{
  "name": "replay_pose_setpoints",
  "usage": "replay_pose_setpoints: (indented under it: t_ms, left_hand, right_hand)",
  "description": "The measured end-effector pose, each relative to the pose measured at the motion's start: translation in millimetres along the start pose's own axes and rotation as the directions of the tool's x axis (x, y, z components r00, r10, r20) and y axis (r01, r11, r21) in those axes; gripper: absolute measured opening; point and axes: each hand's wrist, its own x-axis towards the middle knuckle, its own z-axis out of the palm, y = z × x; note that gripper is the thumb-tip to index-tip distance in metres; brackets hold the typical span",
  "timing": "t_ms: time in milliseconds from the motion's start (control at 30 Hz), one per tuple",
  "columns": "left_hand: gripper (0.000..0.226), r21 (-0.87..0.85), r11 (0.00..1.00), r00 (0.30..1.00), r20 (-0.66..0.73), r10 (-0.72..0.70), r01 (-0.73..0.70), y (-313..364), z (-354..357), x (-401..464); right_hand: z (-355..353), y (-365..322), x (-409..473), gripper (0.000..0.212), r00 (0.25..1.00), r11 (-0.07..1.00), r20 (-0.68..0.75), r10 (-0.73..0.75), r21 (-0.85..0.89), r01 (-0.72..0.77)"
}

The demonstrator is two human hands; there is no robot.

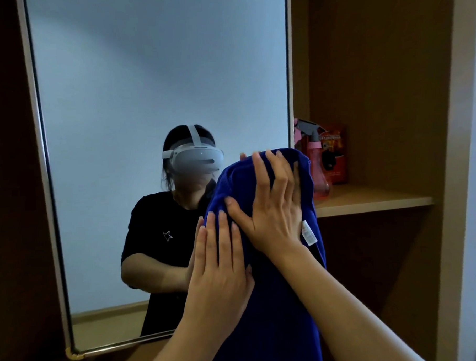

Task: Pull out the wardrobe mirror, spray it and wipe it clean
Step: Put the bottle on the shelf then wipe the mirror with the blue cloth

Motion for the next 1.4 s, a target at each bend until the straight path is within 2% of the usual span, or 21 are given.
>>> replay_pose_setpoints:
  t_ms: [100,467,733,1400]
  left_hand:
    - [0.066,0.016,1.000,1.000,-0.018,0.008,-0.008,-2.3,1.3,2.2]
    - [0.066,0.017,1.000,0.999,-0.042,-0.019,0.020,-15.9,-10.6,37.6]
    - [0.066,0.033,0.998,0.997,-0.058,-0.044,0.046,-39.9,-31.7,109.1]
    - [0.069,0.007,1.000,1.000,-0.005,-0.029,0.029,-111.5,-100.0,298.5]
  right_hand:
    - [2.8,0.6,-0.6,0.069,0.998,0.998,-0.056,0.023,0.062,-0.020]
    - [4.6,0.6,27.3,0.055,0.998,0.995,-0.040,0.052,0.084,-0.049]
    - [-1.2,1.8,108.1,0.062,0.996,0.987,-0.043,0.076,0.142,-0.070]
    - [-2.1,8.6,317.8,0.061,0.997,0.996,-0.013,0.074,0.057,-0.073]
